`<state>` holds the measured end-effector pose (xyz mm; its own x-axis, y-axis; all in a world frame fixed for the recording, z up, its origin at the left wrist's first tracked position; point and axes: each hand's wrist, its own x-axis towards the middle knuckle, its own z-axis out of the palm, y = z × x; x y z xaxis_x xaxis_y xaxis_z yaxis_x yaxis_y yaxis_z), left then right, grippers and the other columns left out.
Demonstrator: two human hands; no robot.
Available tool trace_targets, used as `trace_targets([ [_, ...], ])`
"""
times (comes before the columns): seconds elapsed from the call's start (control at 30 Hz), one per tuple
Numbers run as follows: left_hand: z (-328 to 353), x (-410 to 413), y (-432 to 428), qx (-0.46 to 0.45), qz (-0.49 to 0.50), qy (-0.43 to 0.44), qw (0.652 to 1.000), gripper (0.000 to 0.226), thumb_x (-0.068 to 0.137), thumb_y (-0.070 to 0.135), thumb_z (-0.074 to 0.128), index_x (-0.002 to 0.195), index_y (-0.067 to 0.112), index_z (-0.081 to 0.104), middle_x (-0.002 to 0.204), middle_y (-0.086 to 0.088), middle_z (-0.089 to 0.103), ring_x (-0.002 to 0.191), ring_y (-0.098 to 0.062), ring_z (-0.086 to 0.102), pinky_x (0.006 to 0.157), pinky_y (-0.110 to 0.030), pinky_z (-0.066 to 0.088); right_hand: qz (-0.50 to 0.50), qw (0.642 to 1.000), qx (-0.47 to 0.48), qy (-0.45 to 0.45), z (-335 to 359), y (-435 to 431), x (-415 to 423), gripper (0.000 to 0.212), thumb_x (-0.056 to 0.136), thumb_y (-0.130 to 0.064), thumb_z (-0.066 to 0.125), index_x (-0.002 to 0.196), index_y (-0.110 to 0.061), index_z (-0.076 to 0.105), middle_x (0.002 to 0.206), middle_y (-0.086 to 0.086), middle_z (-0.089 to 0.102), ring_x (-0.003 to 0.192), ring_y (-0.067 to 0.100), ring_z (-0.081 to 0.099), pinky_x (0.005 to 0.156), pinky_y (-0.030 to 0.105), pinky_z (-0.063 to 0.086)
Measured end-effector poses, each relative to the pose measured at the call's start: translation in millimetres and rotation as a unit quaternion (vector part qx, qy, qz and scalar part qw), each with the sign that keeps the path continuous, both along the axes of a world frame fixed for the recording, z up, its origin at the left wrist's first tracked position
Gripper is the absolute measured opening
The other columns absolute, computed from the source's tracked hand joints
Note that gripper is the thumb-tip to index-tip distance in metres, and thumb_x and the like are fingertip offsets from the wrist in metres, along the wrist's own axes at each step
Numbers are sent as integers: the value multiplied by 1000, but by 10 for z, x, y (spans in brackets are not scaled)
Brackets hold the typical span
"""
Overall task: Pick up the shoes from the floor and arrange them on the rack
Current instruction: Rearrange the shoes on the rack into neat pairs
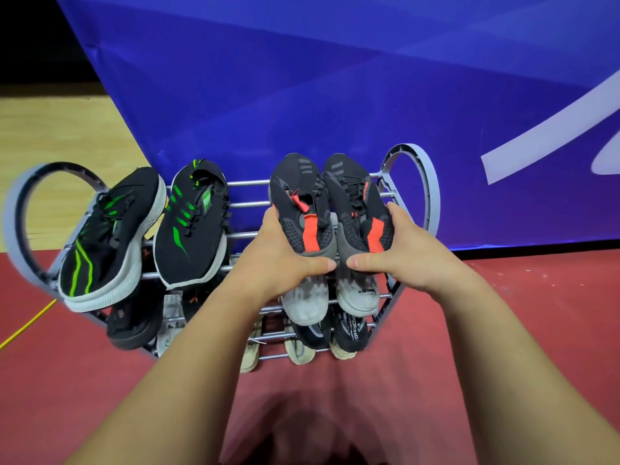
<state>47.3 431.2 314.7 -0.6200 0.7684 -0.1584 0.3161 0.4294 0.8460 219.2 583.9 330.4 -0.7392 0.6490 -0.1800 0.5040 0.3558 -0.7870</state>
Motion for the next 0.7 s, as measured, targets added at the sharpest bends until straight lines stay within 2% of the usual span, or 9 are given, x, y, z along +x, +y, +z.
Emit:
trace_targets([
  [0.1, -3, 4, 7, 5, -2, -4, 1000, 102, 52, 46, 95, 131, 41, 31, 112, 28, 63, 102, 2, 64, 98, -37, 52, -11, 1000, 1, 13, -22, -11, -23, 80, 66, -50, 90, 130, -45, 42, 119, -26, 66, 111, 3, 64, 96, 39, 52],
  [0.17, -5, 7, 8, 6, 1, -2, 1000, 100, 52, 47, 95, 129, 43, 31, 111, 28, 64, 101, 1, 65, 97, -37, 52, -7, 1000, 3, 17, -20, -19, -42, 83, 65, -51, 89, 133, -47, 42, 121, -26, 67, 112, 5, 65, 100, 45, 52],
  [0.27, 7, 22, 5, 7, 1, 3, 1000, 96, 53, 47, 95, 124, 46, 30, 110, 28, 64, 99, 2, 65, 95, -35, 52, -4, 1000, 8, 17, -8, -26, -50, 83, 71, -48, 88, 137, -44, 39, 118, -32, 63, 113, 5, 62, 98, 39, 50],
  [0.33, 7, 22, 5, 11, -1, 2, 1000, 96, 54, 47, 95, 126, 44, 31, 110, 28, 64, 99, 3, 65, 95, -35, 52, -12, 1000, 10, 10, 11, -47, -48, 83, 75, -44, 87, 141, -43, 36, 112, -33, 58, 110, 7, 59, 89, 33, 47],
  [0.47, 12, 21, 4, 5, 2, 11, 1000, 94, 54, 48, 94, 124, 42, 32, 109, 27, 64, 98, 1, 65, 93, -36, 53, -34, 999, 15, 1, 3, -59, -85, 77, 71, -47, 84, 134, -43, 40, 116, -21, 64, 107, 9, 62, 90, 40, 52],
  [0.57, 27, 33, 14, -2, 11, 17, 1000, 93, 54, 48, 93, 123, 42, 33, 110, 25, 63, 97, -1, 65, 90, -35, 54, -41, 999, 23, -9, 7, -73, -99, 87, 65, -52, 81, 140, -43, 36, 118, -19, 64, 106, 9, 62, 87, 40, 53],
  [0.63, 44, 41, 19, -6, 11, 19, 1000, 93, 53, 48, 93, 124, 40, 33, 111, 23, 63, 97, -1, 65, 89, -34, 54, -36, 999, 25, -4, 38, -82, -100, 76, 70, -48, 82, 134, -43, 42, 115, -19, 66, 102, 6, 63, 81, 33, 52],
  [0.7, 84, 53, -4, -11, 0, 23, 1000, 93, 53, 48, 94, 125, 38, 36, 110, 23, 63, 97, 0, 64, 85, -30, 53, -37, 998, 45, 20, 108, -96, -137, 56, 73, -47, 80, 122, -44, 52, 112, -17, 68, 102, 7, 65, 83, 34, 54],
])
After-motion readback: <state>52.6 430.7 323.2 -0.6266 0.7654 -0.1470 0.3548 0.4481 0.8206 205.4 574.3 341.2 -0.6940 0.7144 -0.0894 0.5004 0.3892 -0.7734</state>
